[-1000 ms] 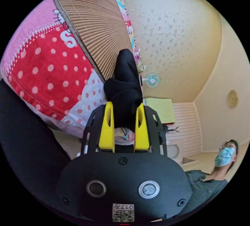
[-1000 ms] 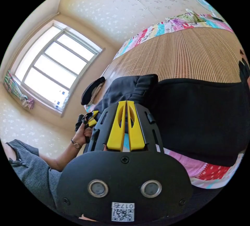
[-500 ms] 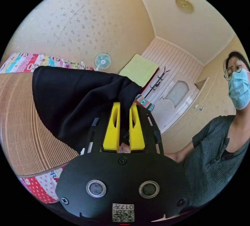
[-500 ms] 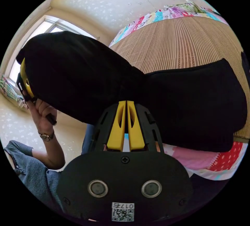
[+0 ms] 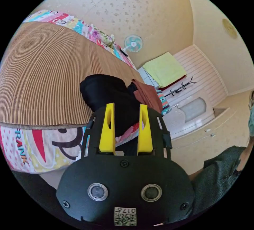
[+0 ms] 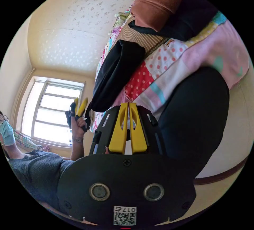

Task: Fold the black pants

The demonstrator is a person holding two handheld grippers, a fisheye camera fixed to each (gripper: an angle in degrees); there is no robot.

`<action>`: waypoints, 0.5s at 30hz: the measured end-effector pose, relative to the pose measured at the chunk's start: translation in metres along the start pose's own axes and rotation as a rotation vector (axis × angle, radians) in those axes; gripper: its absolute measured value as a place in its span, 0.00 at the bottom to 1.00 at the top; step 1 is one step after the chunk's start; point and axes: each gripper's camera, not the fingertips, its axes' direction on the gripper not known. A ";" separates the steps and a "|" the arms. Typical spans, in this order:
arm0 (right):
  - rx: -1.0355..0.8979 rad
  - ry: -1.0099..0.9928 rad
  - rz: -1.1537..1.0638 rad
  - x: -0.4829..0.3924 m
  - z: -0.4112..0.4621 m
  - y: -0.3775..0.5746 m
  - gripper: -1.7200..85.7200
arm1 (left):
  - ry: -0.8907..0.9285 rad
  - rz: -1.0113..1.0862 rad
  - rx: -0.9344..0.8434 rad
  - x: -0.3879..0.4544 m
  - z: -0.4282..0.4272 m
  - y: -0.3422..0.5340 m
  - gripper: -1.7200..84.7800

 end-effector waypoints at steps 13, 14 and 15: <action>-0.128 -0.586 0.090 0.018 -0.004 -0.083 0.31 | 0.450 -0.373 -0.289 -0.036 0.072 0.007 0.11; -0.109 -0.607 0.107 0.019 -0.004 -0.086 0.33 | 0.458 -0.354 -0.288 -0.026 0.062 0.006 0.11; -0.095 -0.620 0.114 0.020 -0.004 -0.088 0.34 | 0.459 -0.345 -0.289 -0.022 0.057 0.005 0.11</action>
